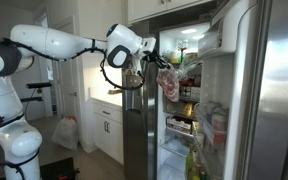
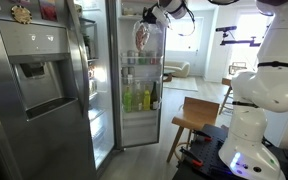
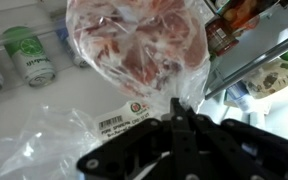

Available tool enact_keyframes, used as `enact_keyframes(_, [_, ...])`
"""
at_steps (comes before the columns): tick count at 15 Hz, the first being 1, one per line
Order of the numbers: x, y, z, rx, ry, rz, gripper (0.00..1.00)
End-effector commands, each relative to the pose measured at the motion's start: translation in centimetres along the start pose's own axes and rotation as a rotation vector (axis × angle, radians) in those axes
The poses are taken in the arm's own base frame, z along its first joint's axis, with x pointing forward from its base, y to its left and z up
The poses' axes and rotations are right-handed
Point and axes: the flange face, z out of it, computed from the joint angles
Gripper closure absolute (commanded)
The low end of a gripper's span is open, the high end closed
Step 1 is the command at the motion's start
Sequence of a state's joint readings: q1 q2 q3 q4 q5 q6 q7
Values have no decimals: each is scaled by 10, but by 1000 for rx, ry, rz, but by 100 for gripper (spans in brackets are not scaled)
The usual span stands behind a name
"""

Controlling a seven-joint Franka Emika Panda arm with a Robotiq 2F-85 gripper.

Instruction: Pick up the plastic bag from the brown chair and put it in the door of the fridge.

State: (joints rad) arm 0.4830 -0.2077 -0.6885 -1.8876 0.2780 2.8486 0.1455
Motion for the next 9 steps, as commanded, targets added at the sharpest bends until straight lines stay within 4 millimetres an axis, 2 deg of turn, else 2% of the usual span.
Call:
enact_keyframes(1, [11,-7,-6,3,15,32,100])
enact_keyframes(3, [12,7,-6,-29,-19,47,100])
enact_keyframes(4, [0,6,2,-15,-16,21,99])
enact_keyframes(9, [2,17,2,-35,-33,31,99])
